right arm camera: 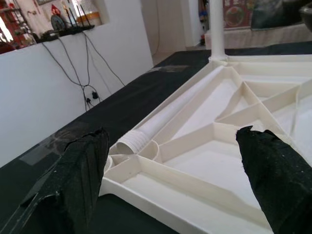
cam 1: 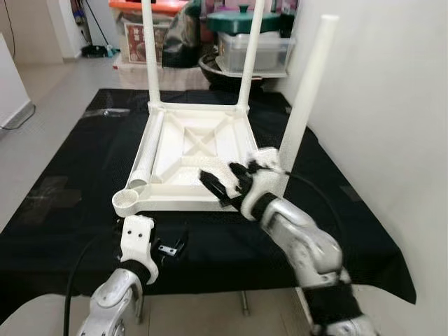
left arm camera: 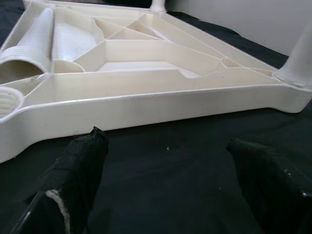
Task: Building children table
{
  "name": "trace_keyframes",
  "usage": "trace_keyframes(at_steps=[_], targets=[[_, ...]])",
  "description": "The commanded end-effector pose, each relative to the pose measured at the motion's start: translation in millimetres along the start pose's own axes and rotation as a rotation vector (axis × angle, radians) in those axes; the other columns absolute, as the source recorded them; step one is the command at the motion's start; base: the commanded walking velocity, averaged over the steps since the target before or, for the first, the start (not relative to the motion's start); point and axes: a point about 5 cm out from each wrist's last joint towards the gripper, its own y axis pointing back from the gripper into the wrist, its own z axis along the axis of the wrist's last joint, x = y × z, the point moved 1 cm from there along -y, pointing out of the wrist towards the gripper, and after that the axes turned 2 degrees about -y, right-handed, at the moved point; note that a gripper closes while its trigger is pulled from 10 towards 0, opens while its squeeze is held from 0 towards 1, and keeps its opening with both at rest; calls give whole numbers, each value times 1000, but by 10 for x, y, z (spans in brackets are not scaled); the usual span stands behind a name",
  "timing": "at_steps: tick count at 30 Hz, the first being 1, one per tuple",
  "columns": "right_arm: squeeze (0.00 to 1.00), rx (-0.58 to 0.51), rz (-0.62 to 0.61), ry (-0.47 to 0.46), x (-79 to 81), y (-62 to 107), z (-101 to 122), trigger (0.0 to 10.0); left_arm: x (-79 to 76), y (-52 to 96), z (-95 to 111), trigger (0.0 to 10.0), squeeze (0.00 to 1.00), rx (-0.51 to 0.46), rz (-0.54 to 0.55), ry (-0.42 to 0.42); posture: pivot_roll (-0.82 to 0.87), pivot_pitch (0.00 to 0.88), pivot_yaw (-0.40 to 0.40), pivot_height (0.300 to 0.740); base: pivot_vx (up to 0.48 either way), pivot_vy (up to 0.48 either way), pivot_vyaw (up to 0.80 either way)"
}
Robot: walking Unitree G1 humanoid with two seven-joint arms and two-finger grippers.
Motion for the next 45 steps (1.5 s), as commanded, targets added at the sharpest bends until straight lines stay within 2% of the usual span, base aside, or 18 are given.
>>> trace_keyframes(at_steps=[1,6,8,9,10,11,12,13,14,15,16,21,24,27,29,33,40,45], targets=[[0,27,32,-4,42,-80,-42,10000,1,6,-4,10000,0,3,5,-9,91,0,-105,740,0,0,0],[0,11,17,-16,71,-266,-43,10000,17,6,7,10000,0,-1,12,-13,101,0,-107,740,0,0,0],[0,4,-94,-23,-83,-296,-33,10000,19,3,14,10000,0,-3,13,-14,104,0,-106,740,0,0,0],[0,-3,-215,-46,-283,-306,-20,10000,19,-1,19,10000,0,-4,13,-16,104,0,-106,740,0,0,0],[0,-35,-446,-4,-705,-183,88,10000,22,-5,29,10000,0,-7,13,-19,111,0,-106,740,0,0,0],[0,-35,-446,-4,-705,-183,88,10000,22,-5,29,10000,0,-7,13,-19,111,0,-106,740,0,0,0],[0,-68,-604,26,-984,-65,185,10000,24,-8,35,10000,0,-8,13,-20,111,0,-106,740,0,0,0],[0,-130,-883,-3,-1491,305,362,10000,42,-2,37,10000,0,-8,15,-23,110,0,-101,740,0,0,0],[0,-130,-883,-3,-1491,305,362,10000,42,-2,37,10000,0,-8,15,-23,110,0,-101,740,0,0,0],[0,-151,-1024,-14,-1715,543,428,10000,50,2,30,10000,0,-6,15,-25,108,0,-100,740,0,0,0],[0,-151,-1024,-14,-1715,543,428,10000,50,2,30,10000,0,-6,15,-25,108,0,-100,740,0,0,0],[0,-242,-1320,62,-2145,1252,657,10000,47,-9,22,10000,0,-2,8,-21,74,0,-78,740,0,0,0],[0,-240,-1299,69,-2143,1285,616,10000,15,-43,16,10000,0,0,-4,-22,67,0,-72,740,0,0,0],[0,-217,-1146,54,-1972,1024,486,10000,-12,-70,25,10000,0,-2,-16,-20,60,0,-62,740,0,0,0],[0,-172,-906,46,-1633,610,308,10000,-20,-83,35,10000,0,-3,-26,-24,62,0,-60,740,0,0,0],[0,-132,-549,53,-1029,99,77,10000,47,-77,51,10000,0,-4,-9,-40,79,0,-72,740,0,0,0],[0,-124,-274,173,-666,-116,41,10000,138,7,14,10000,0,11,36,-56,91,0,-87,740,0,0,0],[0,-89,-214,344,-700,-71,56,10000,170,57,-60,10000,0,42,67,-82,94,0,-95,740,0,0,0]])
